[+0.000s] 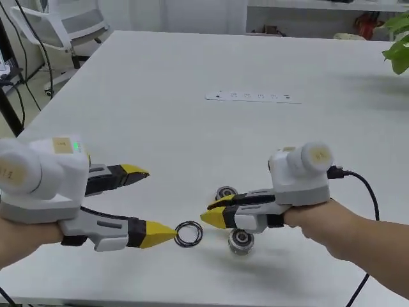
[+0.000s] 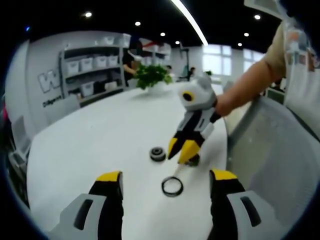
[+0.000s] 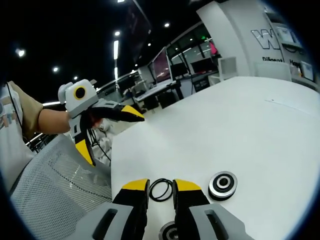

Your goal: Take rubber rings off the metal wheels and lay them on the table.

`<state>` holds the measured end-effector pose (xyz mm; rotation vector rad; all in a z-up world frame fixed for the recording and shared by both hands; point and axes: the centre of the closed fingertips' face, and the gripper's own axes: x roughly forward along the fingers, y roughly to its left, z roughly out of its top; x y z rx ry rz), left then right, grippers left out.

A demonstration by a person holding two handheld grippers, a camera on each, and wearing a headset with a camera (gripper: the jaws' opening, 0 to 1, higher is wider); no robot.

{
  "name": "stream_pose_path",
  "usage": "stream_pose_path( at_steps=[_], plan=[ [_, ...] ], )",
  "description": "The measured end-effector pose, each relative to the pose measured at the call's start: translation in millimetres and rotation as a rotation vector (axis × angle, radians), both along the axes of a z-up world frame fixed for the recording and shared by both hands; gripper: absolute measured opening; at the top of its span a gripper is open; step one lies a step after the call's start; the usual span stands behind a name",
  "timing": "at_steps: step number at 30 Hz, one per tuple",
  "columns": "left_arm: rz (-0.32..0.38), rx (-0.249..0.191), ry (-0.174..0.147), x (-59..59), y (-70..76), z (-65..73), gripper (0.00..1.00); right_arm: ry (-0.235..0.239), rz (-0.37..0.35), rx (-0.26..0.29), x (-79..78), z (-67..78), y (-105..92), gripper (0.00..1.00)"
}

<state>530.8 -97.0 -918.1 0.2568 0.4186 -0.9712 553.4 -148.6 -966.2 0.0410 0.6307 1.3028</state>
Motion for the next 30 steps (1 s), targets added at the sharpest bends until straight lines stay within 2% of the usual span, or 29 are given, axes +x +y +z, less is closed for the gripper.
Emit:
stream_pose_path(
  at_steps=[16,30],
  plan=[
    [-0.017,0.012,-0.017,6.7,-8.3,8.8,0.71,-0.065,-0.067,0.044,6.4,30.5,-23.7,0.26],
    [-0.034,0.011,-0.019,13.5,-20.2,9.3,0.71,-0.103,-0.115,0.037,11.4,38.3,-49.2,0.29]
  ],
)
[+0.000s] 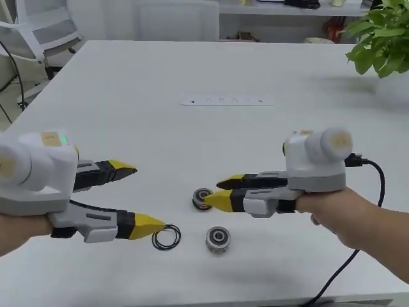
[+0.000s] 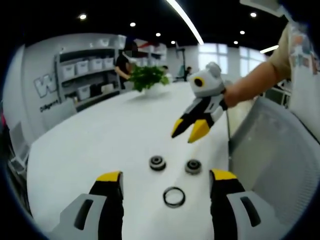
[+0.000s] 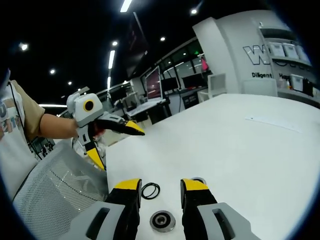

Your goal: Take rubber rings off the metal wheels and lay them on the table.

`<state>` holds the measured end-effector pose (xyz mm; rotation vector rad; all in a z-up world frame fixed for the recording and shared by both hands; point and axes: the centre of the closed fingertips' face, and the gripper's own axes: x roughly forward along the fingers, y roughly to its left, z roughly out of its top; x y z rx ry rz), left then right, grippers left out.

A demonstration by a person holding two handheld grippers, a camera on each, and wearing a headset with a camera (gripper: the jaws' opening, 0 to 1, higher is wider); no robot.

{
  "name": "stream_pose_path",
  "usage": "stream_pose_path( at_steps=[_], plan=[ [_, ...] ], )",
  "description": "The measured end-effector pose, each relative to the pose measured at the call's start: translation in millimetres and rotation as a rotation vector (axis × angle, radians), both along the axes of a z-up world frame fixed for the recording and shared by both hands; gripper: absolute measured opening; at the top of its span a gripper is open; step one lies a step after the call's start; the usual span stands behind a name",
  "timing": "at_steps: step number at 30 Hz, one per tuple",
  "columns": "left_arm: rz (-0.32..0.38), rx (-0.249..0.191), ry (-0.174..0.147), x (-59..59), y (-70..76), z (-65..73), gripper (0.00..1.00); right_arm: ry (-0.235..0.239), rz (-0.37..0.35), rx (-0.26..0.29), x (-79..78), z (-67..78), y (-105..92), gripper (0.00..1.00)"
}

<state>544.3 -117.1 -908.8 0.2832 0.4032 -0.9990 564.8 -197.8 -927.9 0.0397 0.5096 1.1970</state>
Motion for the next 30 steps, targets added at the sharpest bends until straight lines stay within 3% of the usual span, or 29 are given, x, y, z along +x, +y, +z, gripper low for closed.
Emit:
stream_pose_path(
  at_steps=[17,30],
  plan=[
    [-0.021,0.012,-0.006,25.1,-18.4,0.3,0.70,-0.053,-0.036,-0.032,19.8,-1.0,-22.4,0.31],
    [-0.031,0.026,0.012,44.1,-29.4,-10.8,0.67,-0.089,-0.042,-0.114,33.3,-23.3,-28.0,0.31]
  ],
)
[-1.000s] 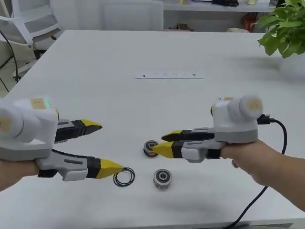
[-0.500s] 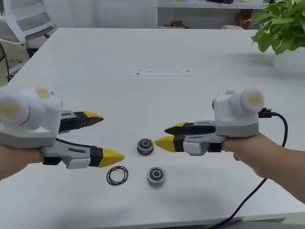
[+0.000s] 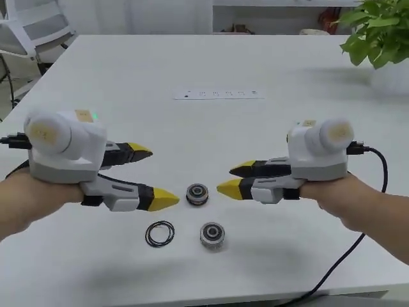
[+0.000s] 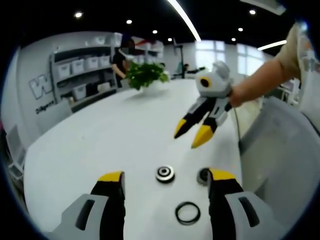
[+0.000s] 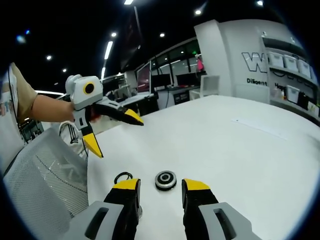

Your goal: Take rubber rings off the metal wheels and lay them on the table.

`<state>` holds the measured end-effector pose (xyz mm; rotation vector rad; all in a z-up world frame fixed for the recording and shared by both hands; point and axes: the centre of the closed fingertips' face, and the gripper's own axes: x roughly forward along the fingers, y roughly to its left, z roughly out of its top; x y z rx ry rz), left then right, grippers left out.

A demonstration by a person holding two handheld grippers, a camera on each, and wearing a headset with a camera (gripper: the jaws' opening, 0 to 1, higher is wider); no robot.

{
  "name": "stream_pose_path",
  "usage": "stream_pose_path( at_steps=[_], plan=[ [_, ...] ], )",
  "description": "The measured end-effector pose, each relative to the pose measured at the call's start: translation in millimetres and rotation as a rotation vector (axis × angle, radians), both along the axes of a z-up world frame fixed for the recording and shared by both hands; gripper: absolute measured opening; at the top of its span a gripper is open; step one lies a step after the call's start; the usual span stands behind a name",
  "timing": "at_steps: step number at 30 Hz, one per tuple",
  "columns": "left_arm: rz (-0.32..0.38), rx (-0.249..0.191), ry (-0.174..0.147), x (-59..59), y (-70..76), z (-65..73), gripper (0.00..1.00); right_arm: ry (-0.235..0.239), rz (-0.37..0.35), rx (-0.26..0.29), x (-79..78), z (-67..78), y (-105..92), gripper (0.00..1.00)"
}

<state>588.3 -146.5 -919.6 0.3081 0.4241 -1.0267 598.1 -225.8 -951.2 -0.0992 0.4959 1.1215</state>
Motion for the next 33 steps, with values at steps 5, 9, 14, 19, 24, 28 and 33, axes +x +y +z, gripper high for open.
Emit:
stream_pose_path(
  at_steps=[5,9,14,19,24,28,33],
  plan=[
    [-0.002,0.004,0.011,4.1,-0.9,-5.7,0.65,-0.003,0.007,-0.026,3.9,-9.4,-0.4,0.31],
    [0.009,-0.002,0.028,8.6,-1.9,-11.8,0.63,0.000,0.013,-0.052,5.0,-17.2,0.2,0.30],
    [0.005,0.005,0.046,11.0,-3.7,-20.3,0.61,0.007,0.012,-0.063,6.9,-23.4,1.2,0.31],
    [0.009,0.006,0.062,14.2,-4.0,-25.7,0.59,0.020,0.016,-0.071,9.2,-32.7,2.1,0.31],
    [0.006,0.013,0.069,17.0,-6.8,-31.9,0.58,0.022,0.025,-0.084,8.6,-37.6,6.2,0.30],
    [0.005,0.009,0.084,17.9,-9.0,-36.8,0.56,0.026,0.031,-0.086,10.5,-40.4,8.5,0.30],
    [0.001,0.009,0.097,18.8,-11.8,-40.8,0.54,0.029,0.034,-0.089,14.2,-45.5,10.6,0.29]
  ],
)
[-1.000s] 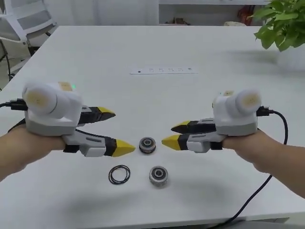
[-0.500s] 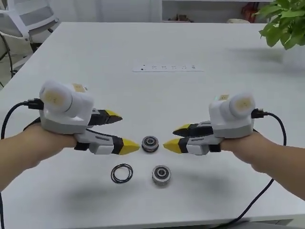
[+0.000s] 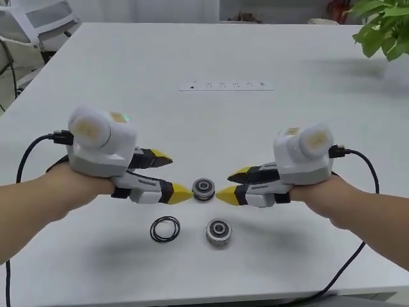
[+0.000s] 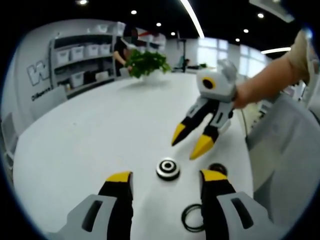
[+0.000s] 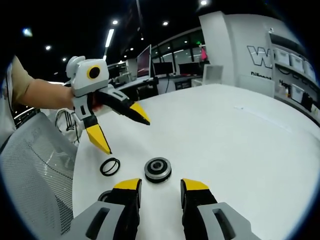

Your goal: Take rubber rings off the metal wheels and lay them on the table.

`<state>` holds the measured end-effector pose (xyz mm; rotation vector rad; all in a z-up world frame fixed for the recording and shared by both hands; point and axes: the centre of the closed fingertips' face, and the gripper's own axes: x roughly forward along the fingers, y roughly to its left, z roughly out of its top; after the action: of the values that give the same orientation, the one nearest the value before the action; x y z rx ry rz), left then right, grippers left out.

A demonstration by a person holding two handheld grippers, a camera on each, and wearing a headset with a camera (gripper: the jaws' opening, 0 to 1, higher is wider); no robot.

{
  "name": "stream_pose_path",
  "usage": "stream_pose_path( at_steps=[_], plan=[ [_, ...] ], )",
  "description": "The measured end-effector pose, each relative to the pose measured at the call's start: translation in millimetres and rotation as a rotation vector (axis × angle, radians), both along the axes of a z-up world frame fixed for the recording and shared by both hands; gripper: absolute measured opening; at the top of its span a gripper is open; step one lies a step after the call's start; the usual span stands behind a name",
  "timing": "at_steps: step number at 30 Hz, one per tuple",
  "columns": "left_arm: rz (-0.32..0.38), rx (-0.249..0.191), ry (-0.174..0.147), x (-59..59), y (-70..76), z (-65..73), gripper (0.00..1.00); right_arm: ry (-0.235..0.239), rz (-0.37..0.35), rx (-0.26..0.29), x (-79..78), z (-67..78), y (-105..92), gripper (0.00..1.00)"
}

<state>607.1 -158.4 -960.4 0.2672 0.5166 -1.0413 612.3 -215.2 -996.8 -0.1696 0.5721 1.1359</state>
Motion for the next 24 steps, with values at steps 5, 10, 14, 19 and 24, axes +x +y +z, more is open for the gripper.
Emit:
stream_pose_path(
  at_steps=[5,10,14,19,24],
  plan=[
    [-0.001,-0.004,0.008,2.4,-2.8,-2.9,0.53,0.008,0.001,-0.001,1.1,-4.9,2.3,0.29],
    [-0.004,-0.004,0.018,4.3,-5.9,-7.1,0.51,0.016,0.000,-0.002,4.0,-10.0,4.3,0.29],
    [-0.008,0.001,0.025,4.9,-8.1,-11.1,0.51,0.022,0.005,-0.016,4.8,-14.4,5.2,0.29],
    [-0.016,-0.001,0.036,5.5,-12.4,-14.7,0.50,0.025,0.007,-0.015,5.3,-18.0,6.6,0.27],
    [-0.019,-0.001,0.046,6.3,-15.2,-18.1,0.49,0.019,0.012,-0.011,5.8,-20.4,8.1,0.25]
  ],
)
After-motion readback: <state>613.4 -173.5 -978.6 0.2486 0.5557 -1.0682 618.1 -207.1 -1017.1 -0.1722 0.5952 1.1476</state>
